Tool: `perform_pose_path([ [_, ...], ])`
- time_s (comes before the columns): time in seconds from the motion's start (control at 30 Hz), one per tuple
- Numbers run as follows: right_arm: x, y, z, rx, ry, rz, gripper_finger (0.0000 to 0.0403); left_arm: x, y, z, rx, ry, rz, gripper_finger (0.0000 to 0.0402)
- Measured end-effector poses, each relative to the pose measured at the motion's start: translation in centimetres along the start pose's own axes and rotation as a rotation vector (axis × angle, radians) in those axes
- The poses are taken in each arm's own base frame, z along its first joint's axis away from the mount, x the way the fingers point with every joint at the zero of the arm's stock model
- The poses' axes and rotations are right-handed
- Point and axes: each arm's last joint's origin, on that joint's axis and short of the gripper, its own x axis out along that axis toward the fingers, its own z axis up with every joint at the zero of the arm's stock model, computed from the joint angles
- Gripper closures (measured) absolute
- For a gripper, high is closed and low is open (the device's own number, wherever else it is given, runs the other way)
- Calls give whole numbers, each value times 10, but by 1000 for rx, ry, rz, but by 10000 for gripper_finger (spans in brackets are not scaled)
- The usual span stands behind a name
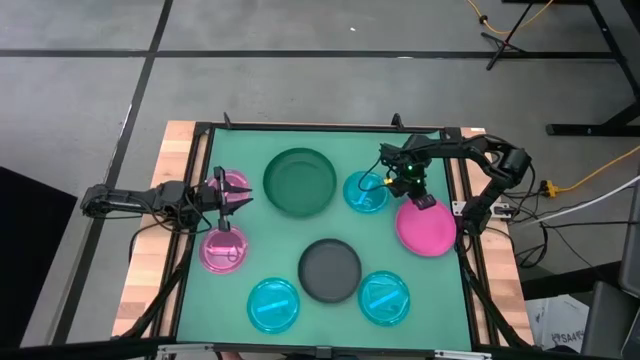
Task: Stack plastic plates
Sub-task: Stack the pink plate on top of the green plate
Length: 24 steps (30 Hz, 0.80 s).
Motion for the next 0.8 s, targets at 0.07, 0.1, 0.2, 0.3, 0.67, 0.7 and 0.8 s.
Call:
perform_pose_path([
  [0.07,0,0,1,0,-19,14,403,0,0,0,0,0,0,295],
  [0.1,0,1,1,0,-28,20,403,0,0,0,0,0,0,295],
  [0.2,0,1,1,0,-45,31,403,0,0,0,0,0,0,295],
  [0.3,0,1,2,0,-52,37,403,0,0,0,0,0,0,295],
  [0.67,-14,3,5,7,-65,81,403,0,0,0,0,1,0,295],
  [0.7,-19,3,6,7,-66,79,403,0,0,0,0,0,0,295],
  [0.8,-33,2,10,3,-75,67,403,0,0,0,0,0,0,295],
])
